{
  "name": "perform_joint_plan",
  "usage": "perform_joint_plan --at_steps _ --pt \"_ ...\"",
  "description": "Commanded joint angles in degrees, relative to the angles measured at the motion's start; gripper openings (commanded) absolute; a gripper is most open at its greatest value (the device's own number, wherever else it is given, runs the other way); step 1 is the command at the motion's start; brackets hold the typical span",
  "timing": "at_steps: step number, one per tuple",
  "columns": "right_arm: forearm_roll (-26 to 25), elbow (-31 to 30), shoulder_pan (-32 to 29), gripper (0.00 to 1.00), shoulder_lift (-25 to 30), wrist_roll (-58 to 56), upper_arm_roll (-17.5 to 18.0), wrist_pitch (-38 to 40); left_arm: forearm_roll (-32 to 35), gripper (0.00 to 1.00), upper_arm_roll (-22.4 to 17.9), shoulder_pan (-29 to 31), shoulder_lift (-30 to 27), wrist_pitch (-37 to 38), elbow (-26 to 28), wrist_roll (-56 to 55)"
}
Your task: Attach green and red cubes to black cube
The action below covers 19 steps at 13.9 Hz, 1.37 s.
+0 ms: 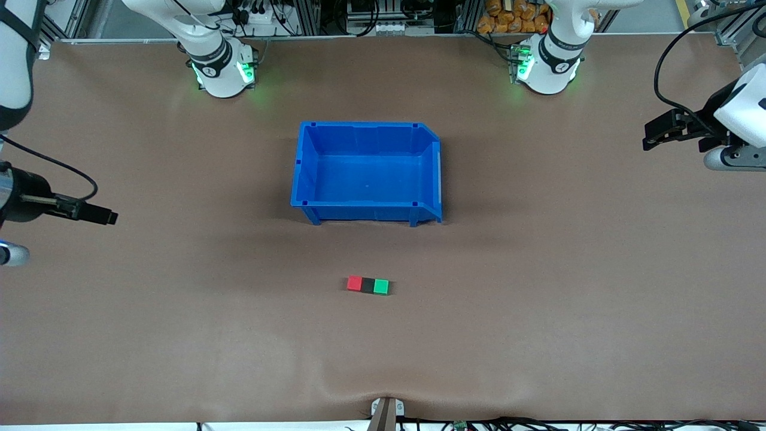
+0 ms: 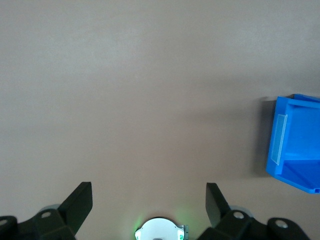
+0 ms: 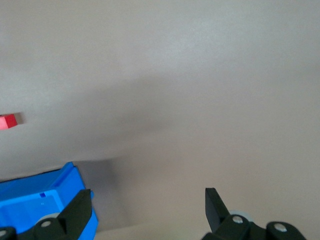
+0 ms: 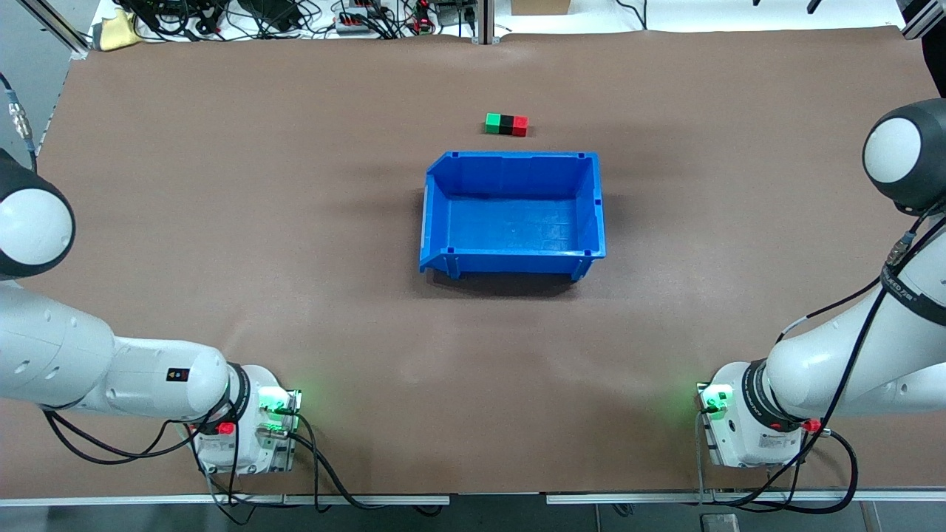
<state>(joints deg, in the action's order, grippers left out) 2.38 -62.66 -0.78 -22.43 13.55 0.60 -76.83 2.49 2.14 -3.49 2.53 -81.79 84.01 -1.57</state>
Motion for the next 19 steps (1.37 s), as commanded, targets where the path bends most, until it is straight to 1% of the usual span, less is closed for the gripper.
perform_joint_plan --at_steps 1,3,6,12,18,19 --pt "-0.9 -2.0 -1.1 1.0 3.9 -4.0 0.8 1.1 -0.6 1.0 0.1 0.1 -0.9 0.8 0.1 -0.3" --pt "-1.7 -2.7 -1.3 1.0 5.5 -6.0 0.8 2.3 -0.6 1.0 0.1 0.1 -0.9 0.8 0.1 -0.3" --pt "-4.1 -5.9 -1.3 1.0 8.9 -6.4 0.9 1.7 -0.6 1.0 0.1 0.2 -0.9 0.9 0.0 -0.3" --pt "-3.9 -7.5 -2.8 1.0 11.7 -9.5 1.0 1.6 -0.6 1.0 0.1 0.1 -0.9 0.9 0.0 -0.4" --pt "-3.8 -14.3 -2.9 1.0 17.3 -9.9 0.9 1.3 -0.6 1.0 0.1 0.0 -0.9 0.9 0.0 -0.3" --pt "-3.8 -16.2 -2.9 1.0 18.7 -9.9 1.0 0.1 -0.6 1.0 0.1 0.0 -0.9 0.9 0.0 -0.3"
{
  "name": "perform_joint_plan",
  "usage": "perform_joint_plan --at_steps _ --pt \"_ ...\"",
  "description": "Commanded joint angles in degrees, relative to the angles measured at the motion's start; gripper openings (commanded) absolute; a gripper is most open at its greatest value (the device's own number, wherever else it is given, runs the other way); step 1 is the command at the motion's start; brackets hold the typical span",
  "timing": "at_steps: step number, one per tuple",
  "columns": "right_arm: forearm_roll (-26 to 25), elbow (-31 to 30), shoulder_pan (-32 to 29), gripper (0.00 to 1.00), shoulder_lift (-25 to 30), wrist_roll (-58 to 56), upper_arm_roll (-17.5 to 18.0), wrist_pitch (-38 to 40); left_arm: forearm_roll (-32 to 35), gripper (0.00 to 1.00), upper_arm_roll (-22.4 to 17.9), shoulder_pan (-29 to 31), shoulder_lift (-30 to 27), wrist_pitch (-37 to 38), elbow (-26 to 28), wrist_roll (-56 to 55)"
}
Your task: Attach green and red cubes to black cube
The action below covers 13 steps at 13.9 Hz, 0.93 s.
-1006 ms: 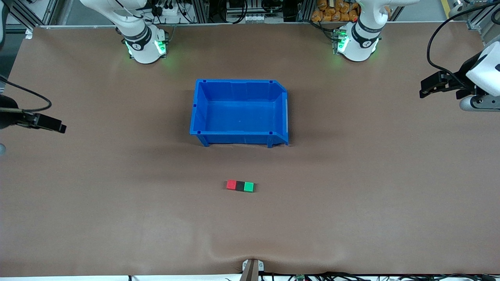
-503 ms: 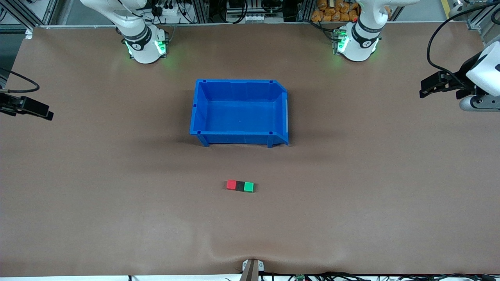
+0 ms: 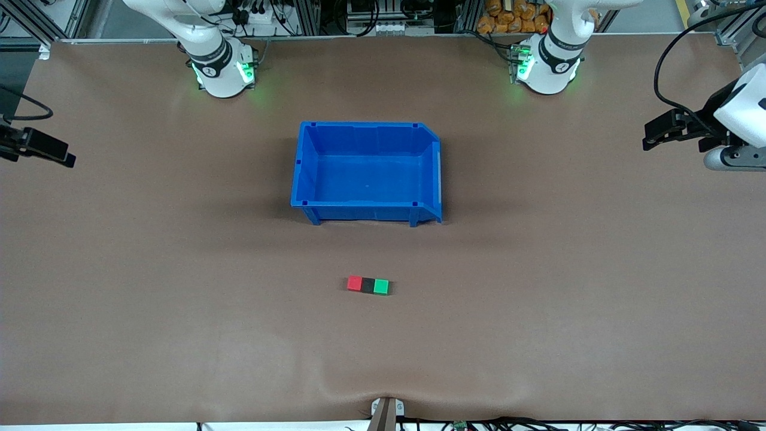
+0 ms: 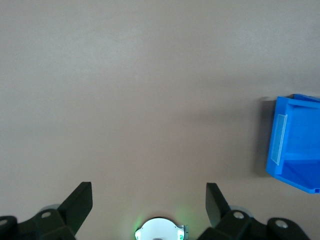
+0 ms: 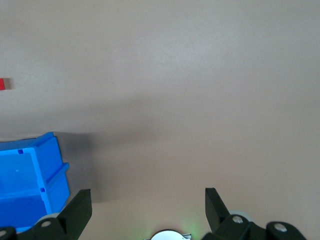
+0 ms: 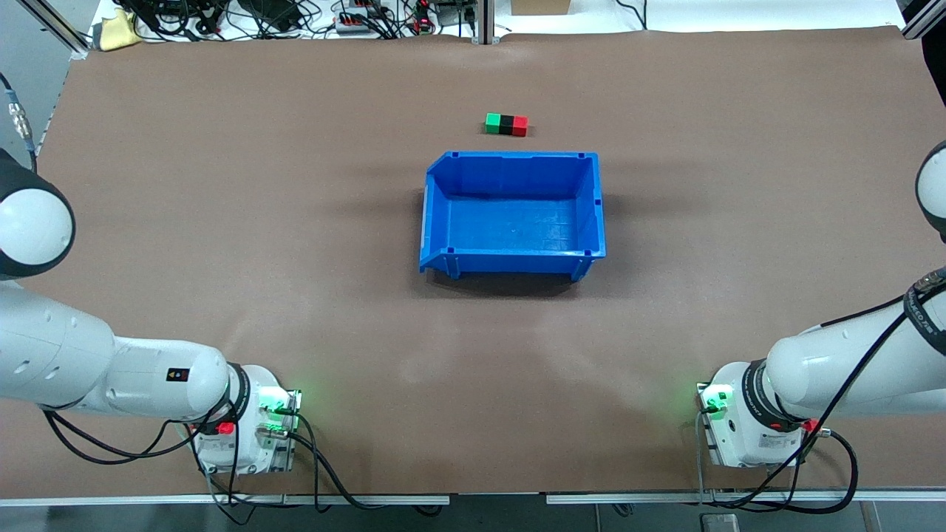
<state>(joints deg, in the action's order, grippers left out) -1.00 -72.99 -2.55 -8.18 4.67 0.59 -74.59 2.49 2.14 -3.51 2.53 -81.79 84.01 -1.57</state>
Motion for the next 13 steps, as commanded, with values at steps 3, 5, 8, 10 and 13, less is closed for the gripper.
perform_joint_plan --at_steps 3,5,8,10,13 --pt "-0.4 -15.0 -1.0 1.0 10.2 -2.1 1.0 -7.2 -0.4 1.0 0.1 0.0 -0.9 0.9 0.0 -0.3" --pt "-0.4 -19.4 -0.6 1.0 13.1 -2.2 1.2 -9.3 -0.4 1.0 0.1 0.0 -0.9 0.9 0.0 -0.3" --pt "-0.5 -19.3 -0.7 1.0 13.0 -2.3 1.2 -9.5 -0.4 1.0 0.1 0.0 -0.9 0.9 0.0 -0.3" --pt "-0.8 -18.9 -0.8 1.0 12.9 -3.8 1.2 -9.5 -0.4 1.0 0.1 0.0 -0.9 0.9 0.0 -0.3" --pt "-0.8 -18.0 -1.2 1.0 12.6 -4.7 1.0 -10.4 -0.4 1.0 0.1 0.0 -0.9 0.9 0.0 -0.3"
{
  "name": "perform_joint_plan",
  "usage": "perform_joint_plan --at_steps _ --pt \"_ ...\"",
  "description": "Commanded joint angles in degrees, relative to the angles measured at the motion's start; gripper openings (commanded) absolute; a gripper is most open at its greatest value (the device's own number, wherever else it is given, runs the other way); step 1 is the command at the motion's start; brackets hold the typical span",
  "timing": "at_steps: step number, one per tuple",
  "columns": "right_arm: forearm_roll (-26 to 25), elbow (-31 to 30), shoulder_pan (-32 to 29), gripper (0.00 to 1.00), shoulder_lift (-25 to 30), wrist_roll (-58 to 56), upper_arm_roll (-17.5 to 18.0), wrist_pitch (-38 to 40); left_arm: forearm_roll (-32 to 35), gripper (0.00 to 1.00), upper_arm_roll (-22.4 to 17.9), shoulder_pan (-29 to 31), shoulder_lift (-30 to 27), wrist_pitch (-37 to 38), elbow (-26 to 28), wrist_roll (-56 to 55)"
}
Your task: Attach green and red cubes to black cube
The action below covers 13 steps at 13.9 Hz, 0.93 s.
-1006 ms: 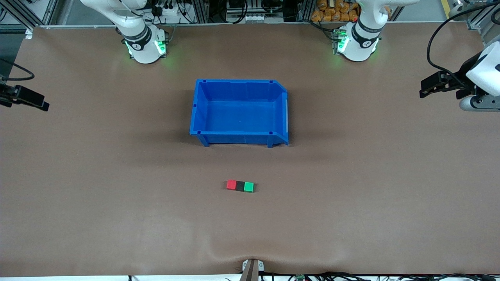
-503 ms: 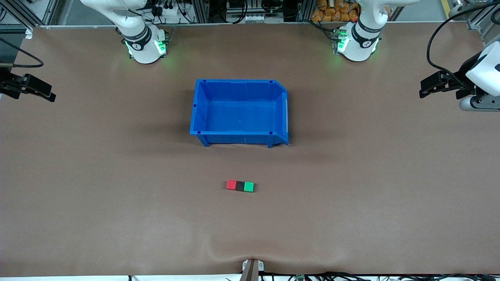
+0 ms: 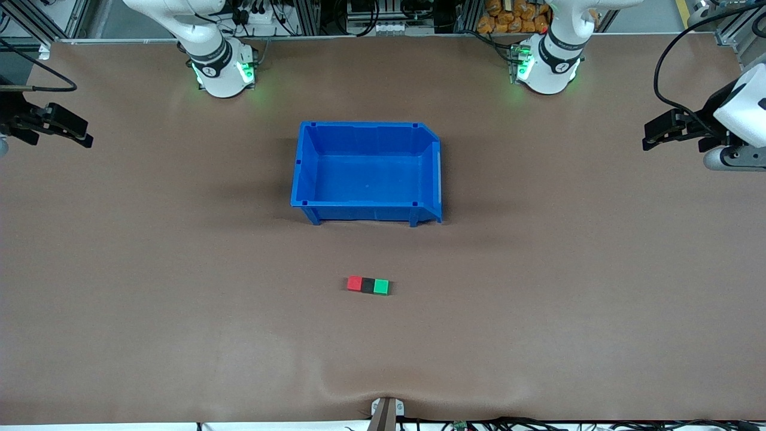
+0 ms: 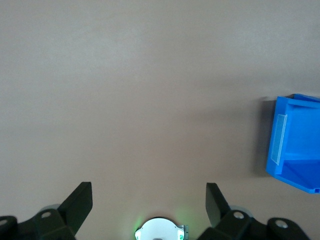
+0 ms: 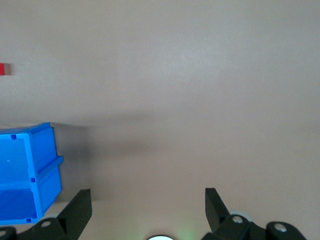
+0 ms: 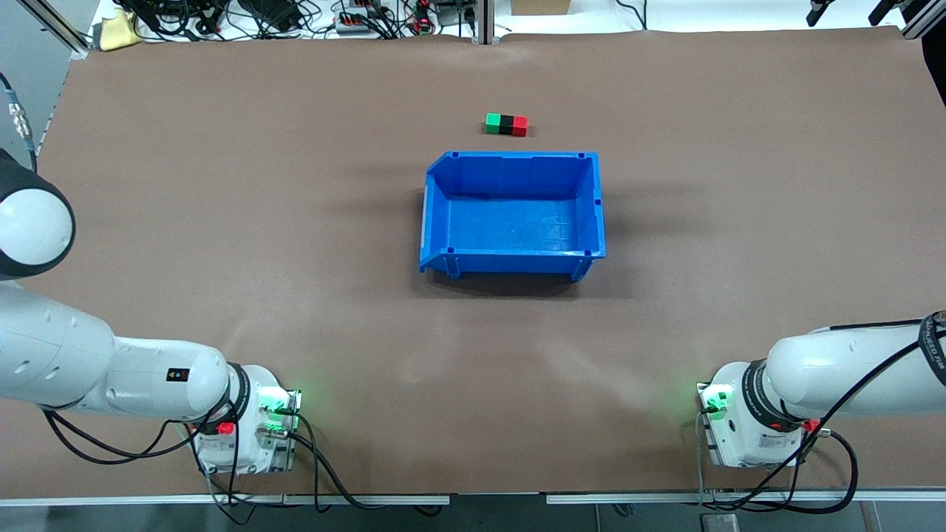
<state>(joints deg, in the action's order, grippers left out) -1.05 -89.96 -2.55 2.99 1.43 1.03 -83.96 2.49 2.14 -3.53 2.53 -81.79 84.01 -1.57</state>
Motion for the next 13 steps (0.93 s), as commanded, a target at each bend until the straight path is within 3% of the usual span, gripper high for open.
perform_joint_plan --at_steps 1,13 --pt "-0.8 -0.9 -1.2 1.0 1.4 -1.5 0.6 -1.2 -0.4 1.0 0.1 0.0 -0.9 0.9 0.0 -0.3" --pt "0.3 -0.7 -0.8 1.0 1.3 -2.0 0.7 -1.8 -0.1 1.0 0.2 -0.2 -0.9 0.8 0.0 -0.9"
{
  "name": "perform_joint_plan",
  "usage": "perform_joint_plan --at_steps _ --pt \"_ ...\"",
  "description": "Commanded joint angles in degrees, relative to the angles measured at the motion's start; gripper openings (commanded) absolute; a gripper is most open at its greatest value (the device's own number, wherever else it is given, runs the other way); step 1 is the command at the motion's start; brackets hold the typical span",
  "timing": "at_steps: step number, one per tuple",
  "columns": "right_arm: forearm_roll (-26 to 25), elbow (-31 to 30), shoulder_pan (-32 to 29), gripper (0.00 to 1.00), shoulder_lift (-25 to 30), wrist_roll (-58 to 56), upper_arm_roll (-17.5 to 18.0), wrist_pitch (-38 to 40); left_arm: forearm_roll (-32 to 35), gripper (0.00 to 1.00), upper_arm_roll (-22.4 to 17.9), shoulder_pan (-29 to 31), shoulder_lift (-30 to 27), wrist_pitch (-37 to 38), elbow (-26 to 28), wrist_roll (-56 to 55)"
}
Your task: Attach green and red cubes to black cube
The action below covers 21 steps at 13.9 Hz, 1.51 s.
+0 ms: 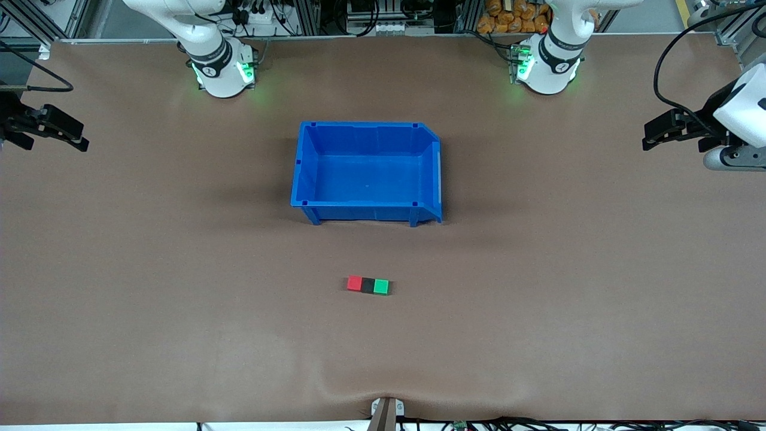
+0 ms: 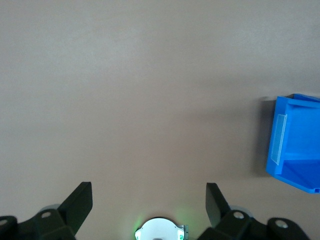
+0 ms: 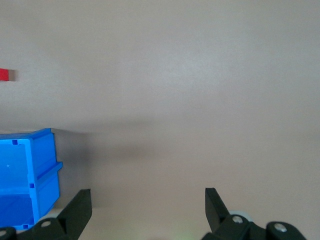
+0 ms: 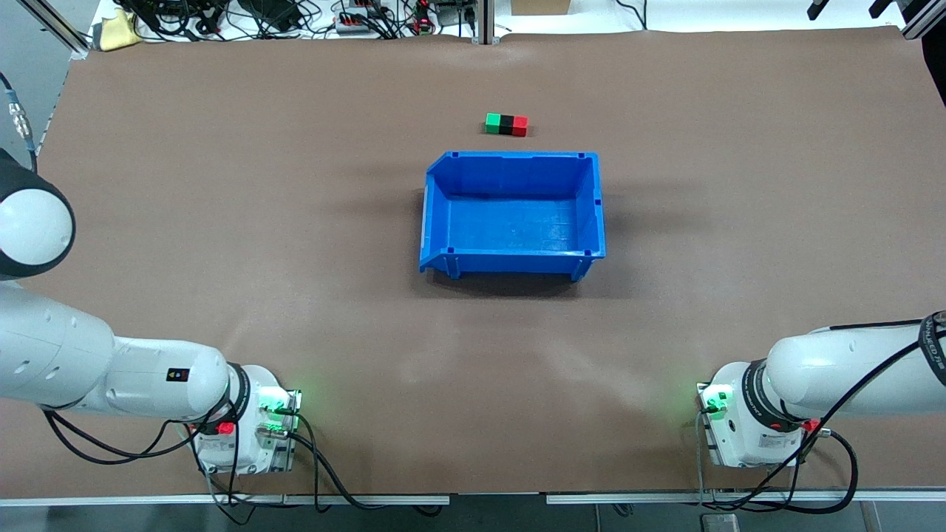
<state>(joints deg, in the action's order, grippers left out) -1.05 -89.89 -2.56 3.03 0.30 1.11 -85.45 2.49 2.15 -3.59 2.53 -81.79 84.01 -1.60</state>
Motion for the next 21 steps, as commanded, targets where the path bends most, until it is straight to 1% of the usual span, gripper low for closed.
perform_joint_plan --at_steps 1,3,11,15,19,21 --pt "0.6 -0.8 -0.8 1.0 1.3 -0.8 0.7 -0.3 -0.2 1.0 0.2 -0.1 -0.9 0.7 0.0 -1.7" --pt "2.5 -0.8 -1.2 1.0 1.0 -0.9 0.6 -0.4 -0.3 1.0 0.2 -0.2 -0.9 0.6 0.1 -2.9" --pt "2.7 -0.8 -2.2 1.0 0.9 -1.0 0.4 -0.1 -0.5 1.0 1.2 -0.1 -2.2 -1.0 1.8 -4.0" --pt "2.7 -0.9 -2.1 1.0 0.8 -0.9 0.4 -0.2 -0.5 1.0 1.8 0.1 -6.4 -4.4 7.7 -4.1" --pt "2.7 -0.9 -2.1 1.0 0.8 -0.9 0.4 -0.2 -0.4 1.0 1.9 0.1 -5.8 -4.4 7.1 -5.2" --pt "2.7 -0.9 -2.0 1.0 0.8 -0.9 0.4 -0.2 0.1 1.0 1.8 -0.2 -5.2 -4.4 5.9 -4.9"
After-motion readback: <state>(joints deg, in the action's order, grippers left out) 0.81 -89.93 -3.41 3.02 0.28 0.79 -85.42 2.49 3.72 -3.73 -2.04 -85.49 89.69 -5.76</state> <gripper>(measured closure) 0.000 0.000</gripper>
